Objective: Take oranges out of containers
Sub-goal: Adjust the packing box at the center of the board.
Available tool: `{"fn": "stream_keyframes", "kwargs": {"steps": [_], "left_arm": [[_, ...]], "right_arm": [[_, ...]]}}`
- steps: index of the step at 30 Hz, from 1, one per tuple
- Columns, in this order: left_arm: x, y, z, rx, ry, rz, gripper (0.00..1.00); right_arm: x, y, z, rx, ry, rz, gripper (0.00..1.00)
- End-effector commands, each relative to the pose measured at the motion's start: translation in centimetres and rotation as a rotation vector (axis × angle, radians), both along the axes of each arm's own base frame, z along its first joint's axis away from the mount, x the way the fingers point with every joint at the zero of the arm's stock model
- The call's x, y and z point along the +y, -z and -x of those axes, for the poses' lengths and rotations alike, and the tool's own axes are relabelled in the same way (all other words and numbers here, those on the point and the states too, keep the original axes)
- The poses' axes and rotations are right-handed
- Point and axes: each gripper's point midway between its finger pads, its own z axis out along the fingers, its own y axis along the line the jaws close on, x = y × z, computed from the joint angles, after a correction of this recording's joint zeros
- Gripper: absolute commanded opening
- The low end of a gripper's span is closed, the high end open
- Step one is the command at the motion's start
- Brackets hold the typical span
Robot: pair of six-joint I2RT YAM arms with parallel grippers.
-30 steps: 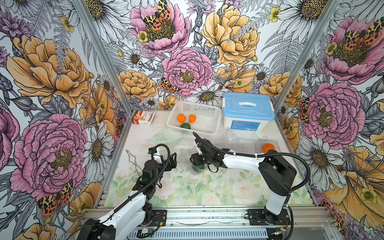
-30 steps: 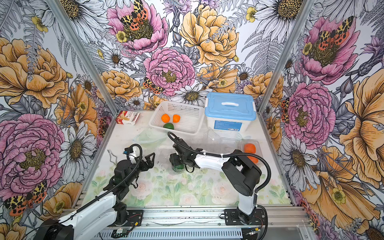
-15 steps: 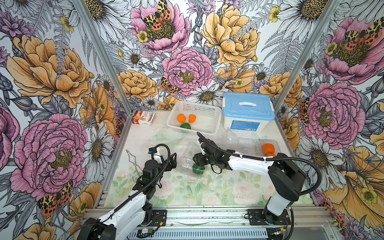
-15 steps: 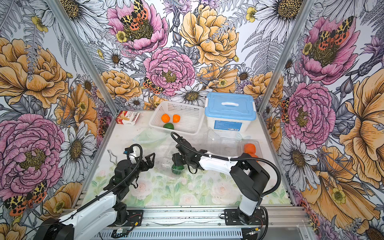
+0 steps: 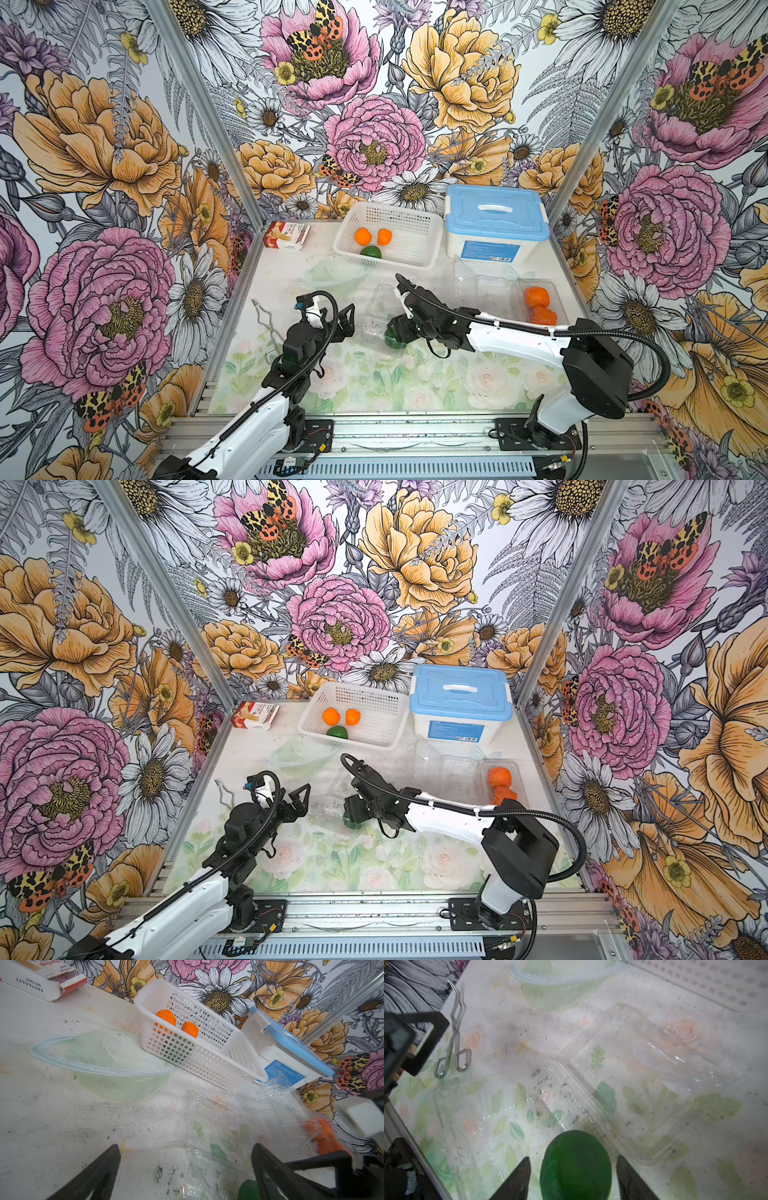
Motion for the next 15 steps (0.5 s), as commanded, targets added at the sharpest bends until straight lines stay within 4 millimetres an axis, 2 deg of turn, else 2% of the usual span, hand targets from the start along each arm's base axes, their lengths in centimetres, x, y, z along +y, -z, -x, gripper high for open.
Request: {"fn": "stream_keyframes", "kwargs": {"steps": [1,7,10,15], "left_arm": [[-0.4,-0.5,0.5,-0.007,0.004,-0.001,0.99],[-2.6,0.1,3.3,0.028,0.084,0.004,0.98],[-2.6,1.1,4.7,0.081,0.08,-0.013,0.97],[-1.4,1.9,5.6,0.14,0.029,-0.012,0.97]], "right_arm": [[-0.2,0.5,0.1,0.0,-0.008,0.047,0.65],[-0.6,0.5,0.2,-0.006,0.0,0.059,0.65],[-1.3,0.6,0.1,-0.018,0.017,0.073,0.65],[-1.7,1.1,0.2,-0.009,0.03,0.081,0.65]]}}
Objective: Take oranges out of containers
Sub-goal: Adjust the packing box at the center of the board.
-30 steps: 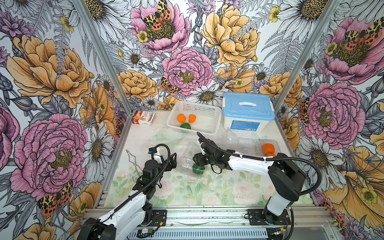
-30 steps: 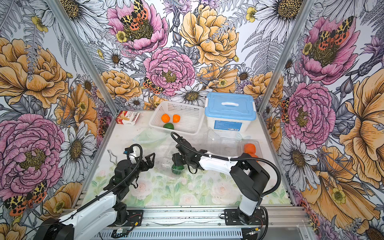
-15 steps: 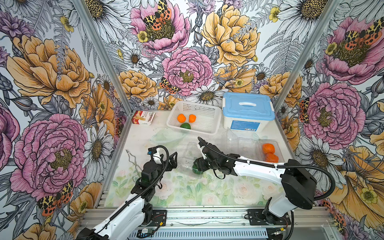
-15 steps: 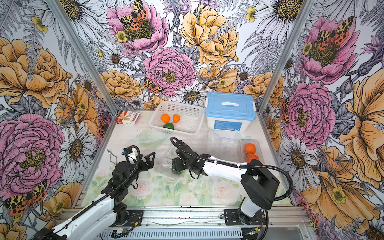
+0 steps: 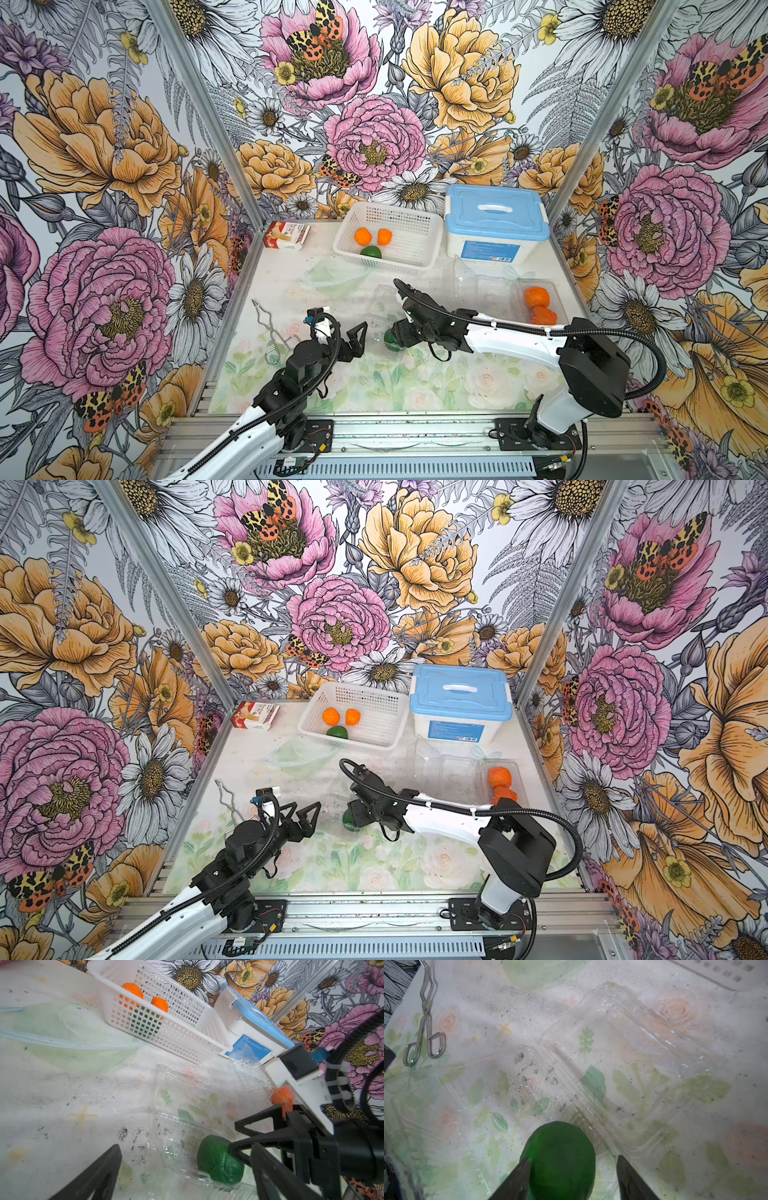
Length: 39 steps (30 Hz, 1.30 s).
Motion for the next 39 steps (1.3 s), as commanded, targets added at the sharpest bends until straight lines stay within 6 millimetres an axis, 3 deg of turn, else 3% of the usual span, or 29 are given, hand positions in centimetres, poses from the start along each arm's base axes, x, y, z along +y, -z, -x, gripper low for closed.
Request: {"fn": "stream_keyframes", "kwargs": {"steps": [1,15,24,39], "left_arm": [[1.6,1.6,0.6,0.092,-0.075,-0.034,0.97],[0.3,4.8,1.0,0.26,-0.01,-0.077,0.97],[0.3,4.7,-0.9,0.262,-0.014,-0.061,0.97],[-2.4,4.3,-4.9,0.25,0.051,-0.129,0.97]], "right_arm": [[-0.7,-0.1,0.0,-0.015,0.015,0.017,0.65],[-1.5,-0.7,0.3,-0.033,0.04,0.009,0.65],[-1.4,-0.7,0.6,-0.035,0.022,0.01,0.65],[-0.1,0.1,1.4,-0.024,-0.016,0.043,0.62]]}}
